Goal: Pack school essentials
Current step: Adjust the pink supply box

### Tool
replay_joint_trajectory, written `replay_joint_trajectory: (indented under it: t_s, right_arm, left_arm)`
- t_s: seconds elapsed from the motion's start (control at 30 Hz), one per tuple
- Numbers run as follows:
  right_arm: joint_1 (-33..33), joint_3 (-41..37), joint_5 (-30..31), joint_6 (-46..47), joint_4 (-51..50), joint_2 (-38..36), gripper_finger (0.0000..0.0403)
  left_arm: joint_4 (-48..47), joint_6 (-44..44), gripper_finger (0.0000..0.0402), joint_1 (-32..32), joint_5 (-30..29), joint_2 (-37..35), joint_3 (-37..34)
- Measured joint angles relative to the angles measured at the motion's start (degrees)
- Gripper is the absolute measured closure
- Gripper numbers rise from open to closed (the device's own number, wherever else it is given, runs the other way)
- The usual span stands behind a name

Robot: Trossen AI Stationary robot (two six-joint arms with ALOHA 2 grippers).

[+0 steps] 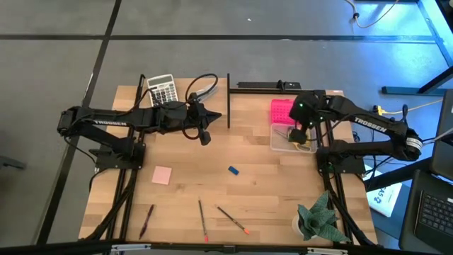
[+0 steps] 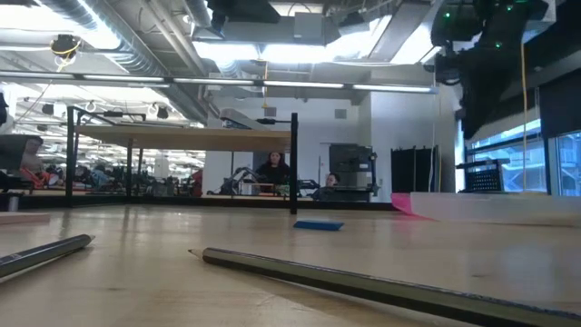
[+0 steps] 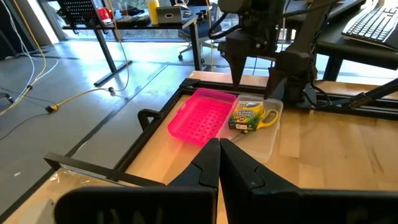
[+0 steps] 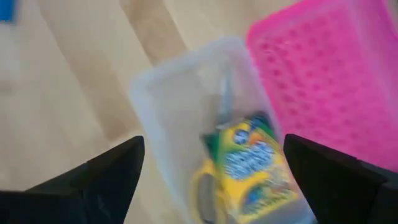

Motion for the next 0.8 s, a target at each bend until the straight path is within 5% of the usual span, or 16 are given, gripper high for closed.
replay_joint_trajectory:
  t_s: [0.13, 0.8]
  right_arm:
    - [2.69, -1.60, -4.50, 3.70, 4.53, 0.45, 0.0018]
    - [8.86, -2.90, -1.03, 4.01, 12.36, 15.42, 0.0018]
  left_arm:
    - [0.01, 0.00, 0.0401, 0.00, -0.01, 0.00, 0.00]
    - [0.04, -1.00, 0.0401, 0.50, 0.00, 0.00, 0.00]
